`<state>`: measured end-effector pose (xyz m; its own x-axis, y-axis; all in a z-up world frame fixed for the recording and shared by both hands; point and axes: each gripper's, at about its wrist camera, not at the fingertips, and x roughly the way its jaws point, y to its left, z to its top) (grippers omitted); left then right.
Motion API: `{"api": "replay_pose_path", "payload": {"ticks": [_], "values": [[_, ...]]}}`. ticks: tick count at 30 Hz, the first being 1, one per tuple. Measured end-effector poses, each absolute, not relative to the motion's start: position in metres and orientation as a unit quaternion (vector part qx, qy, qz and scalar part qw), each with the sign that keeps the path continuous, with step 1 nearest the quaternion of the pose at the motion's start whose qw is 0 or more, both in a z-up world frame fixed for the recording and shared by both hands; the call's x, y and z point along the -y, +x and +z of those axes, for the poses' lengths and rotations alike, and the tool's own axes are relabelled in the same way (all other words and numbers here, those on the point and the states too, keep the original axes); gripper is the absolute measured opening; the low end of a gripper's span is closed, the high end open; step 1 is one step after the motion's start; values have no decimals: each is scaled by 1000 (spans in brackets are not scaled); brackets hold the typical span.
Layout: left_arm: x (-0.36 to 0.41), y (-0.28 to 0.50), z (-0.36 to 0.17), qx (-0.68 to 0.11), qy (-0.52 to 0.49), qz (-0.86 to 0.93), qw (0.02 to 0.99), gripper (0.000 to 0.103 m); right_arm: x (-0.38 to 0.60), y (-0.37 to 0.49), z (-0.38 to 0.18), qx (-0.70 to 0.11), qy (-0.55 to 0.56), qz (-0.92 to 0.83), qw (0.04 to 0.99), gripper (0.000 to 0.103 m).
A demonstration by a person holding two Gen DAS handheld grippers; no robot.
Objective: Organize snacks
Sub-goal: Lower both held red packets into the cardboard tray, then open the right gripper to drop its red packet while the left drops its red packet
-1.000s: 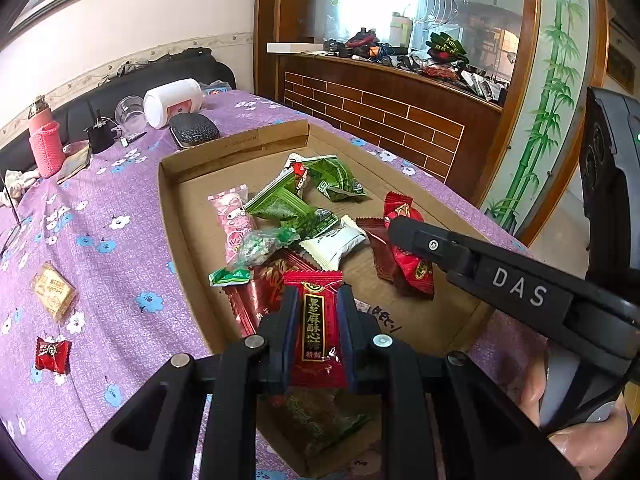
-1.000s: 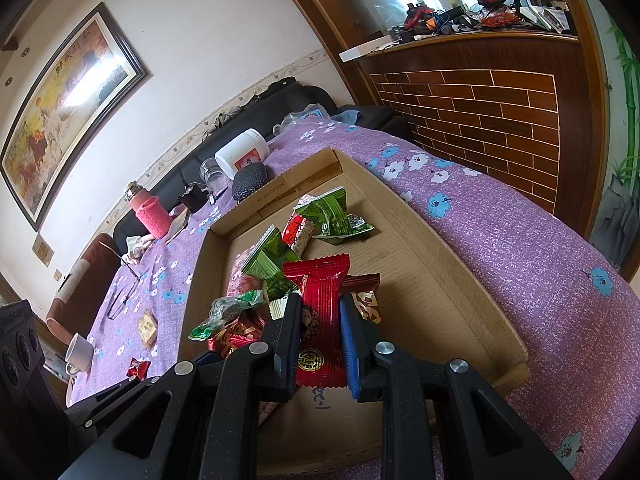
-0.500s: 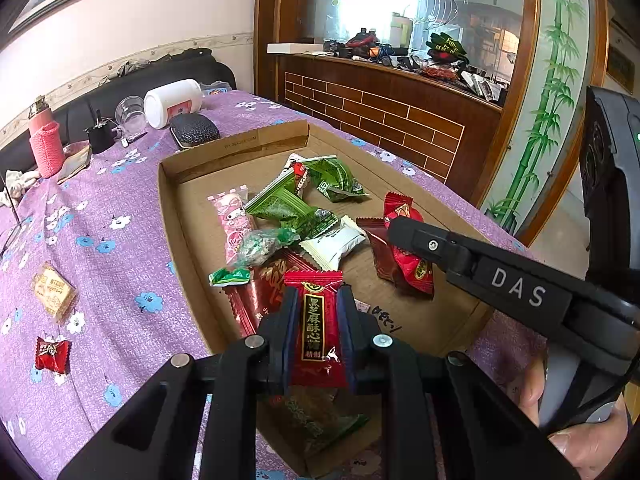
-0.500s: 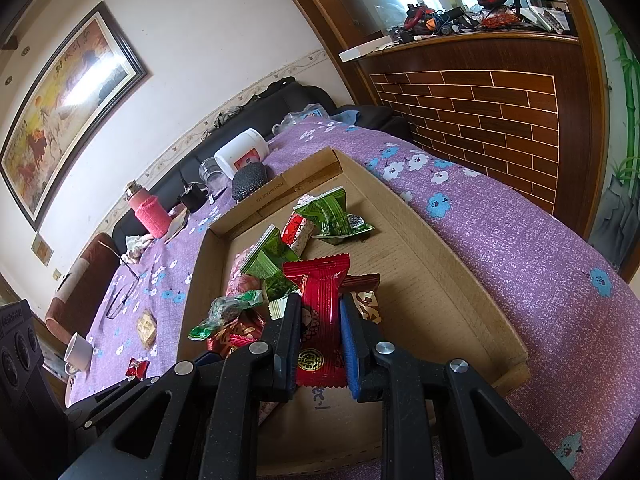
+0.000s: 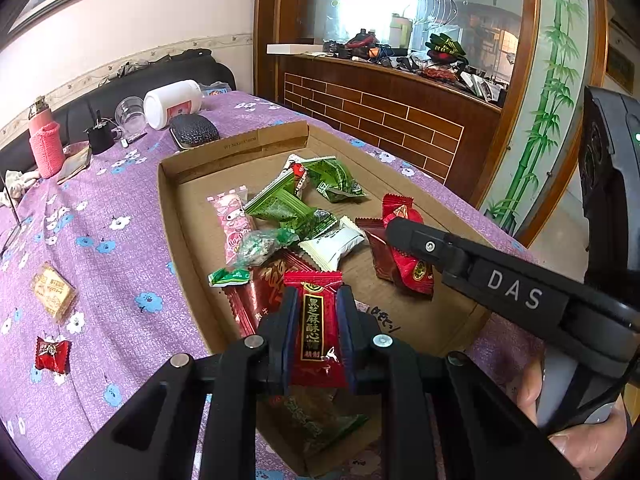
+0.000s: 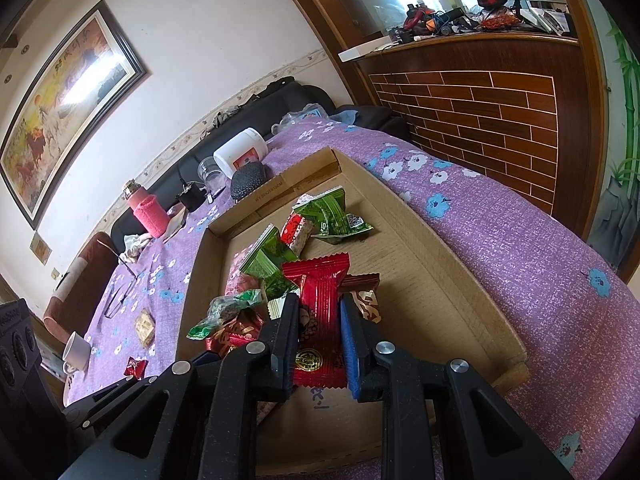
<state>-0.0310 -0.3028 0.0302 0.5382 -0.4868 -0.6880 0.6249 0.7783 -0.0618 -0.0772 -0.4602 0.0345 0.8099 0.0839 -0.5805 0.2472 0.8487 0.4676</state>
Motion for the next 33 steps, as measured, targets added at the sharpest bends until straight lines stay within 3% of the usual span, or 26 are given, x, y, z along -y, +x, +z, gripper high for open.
{"api": "replay_pose_path", "payload": {"ticks": [15,19,33], "values": [[303,-33,32,-356,97,-317,874,19,460,-76,33,-306,269,-47,912,23],[303,-33,34,-354,97,-315,875,26,460,-77,33,-306,269,-47,912,24],[300,-34,36,-346,95,-307,881,35,461,-77,33,-306,267,-48,912,26]]}}
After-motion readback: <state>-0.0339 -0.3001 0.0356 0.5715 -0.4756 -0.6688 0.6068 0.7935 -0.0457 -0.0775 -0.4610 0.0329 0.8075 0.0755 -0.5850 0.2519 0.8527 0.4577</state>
